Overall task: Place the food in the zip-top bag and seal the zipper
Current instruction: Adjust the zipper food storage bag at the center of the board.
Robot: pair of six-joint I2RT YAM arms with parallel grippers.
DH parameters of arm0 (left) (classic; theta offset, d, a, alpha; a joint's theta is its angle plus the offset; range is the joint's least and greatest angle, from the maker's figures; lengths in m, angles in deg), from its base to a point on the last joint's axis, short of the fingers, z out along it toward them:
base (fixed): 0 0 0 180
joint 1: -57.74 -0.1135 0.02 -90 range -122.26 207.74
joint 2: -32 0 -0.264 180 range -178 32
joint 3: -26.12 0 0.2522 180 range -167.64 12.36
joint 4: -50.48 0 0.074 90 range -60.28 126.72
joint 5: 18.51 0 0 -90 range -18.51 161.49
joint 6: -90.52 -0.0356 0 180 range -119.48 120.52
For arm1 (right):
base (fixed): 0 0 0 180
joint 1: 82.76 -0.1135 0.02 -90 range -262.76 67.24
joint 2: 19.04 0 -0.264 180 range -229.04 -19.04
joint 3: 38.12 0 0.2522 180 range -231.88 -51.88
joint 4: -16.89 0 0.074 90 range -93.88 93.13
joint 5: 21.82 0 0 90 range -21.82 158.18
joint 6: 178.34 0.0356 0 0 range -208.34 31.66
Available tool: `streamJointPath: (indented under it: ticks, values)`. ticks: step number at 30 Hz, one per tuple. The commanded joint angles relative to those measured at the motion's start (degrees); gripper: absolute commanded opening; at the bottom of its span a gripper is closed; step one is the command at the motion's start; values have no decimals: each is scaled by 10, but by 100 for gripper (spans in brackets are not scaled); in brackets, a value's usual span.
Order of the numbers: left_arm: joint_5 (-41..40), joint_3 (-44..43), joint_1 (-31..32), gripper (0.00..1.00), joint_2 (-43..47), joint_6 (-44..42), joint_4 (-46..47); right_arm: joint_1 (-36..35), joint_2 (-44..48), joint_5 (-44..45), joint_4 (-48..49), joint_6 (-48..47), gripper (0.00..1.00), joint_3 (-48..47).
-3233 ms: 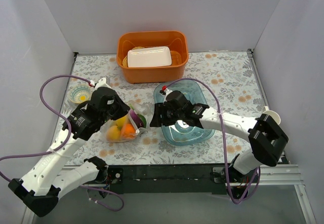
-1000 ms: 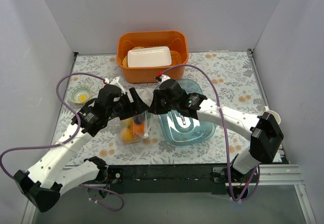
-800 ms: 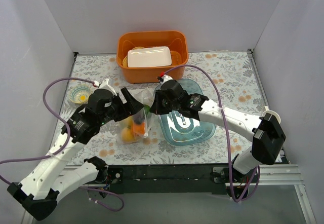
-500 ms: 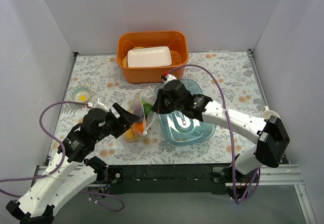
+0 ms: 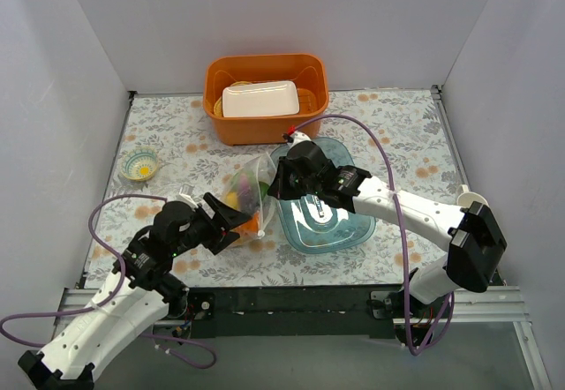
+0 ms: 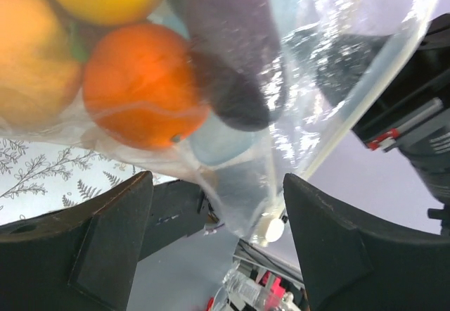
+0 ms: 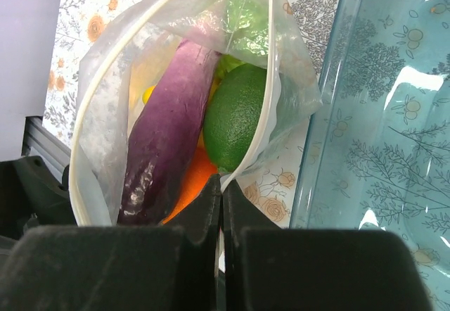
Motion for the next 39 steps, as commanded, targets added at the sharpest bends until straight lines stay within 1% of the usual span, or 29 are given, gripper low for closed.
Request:
streamJointPath:
  ticks: [1,4,11,16,21,28,32,33,38,39]
  values:
    - [45,27,2,73,15,80,39,4,13,23,24,4,1,-3]
    - [52,28,2,73,9,81,41,5,13,26,23,5,1,0]
    - [68,37,2,70,-10,97,98,7,10,21,25,8,1,7]
    - [80,43,5,68,-20,112,106,7,10,21,28,8,1,7]
    - [75,56,15,62,-16,125,127,7,8,21,31,11,1,9]
    - [65,42,33,55,-72,103,145,8,9,18,31,10,1,10]
    - [59,35,37,48,-96,96,163,9,10,18,31,10,1,13]
    - [53,34,37,41,-98,93,164,9,10,18,31,10,1,13]
    - [32,26,37,30,-99,84,158,9,11,16,31,9,1,20]
    - [28,23,37,25,-99,82,157,9,13,16,31,9,1,24]
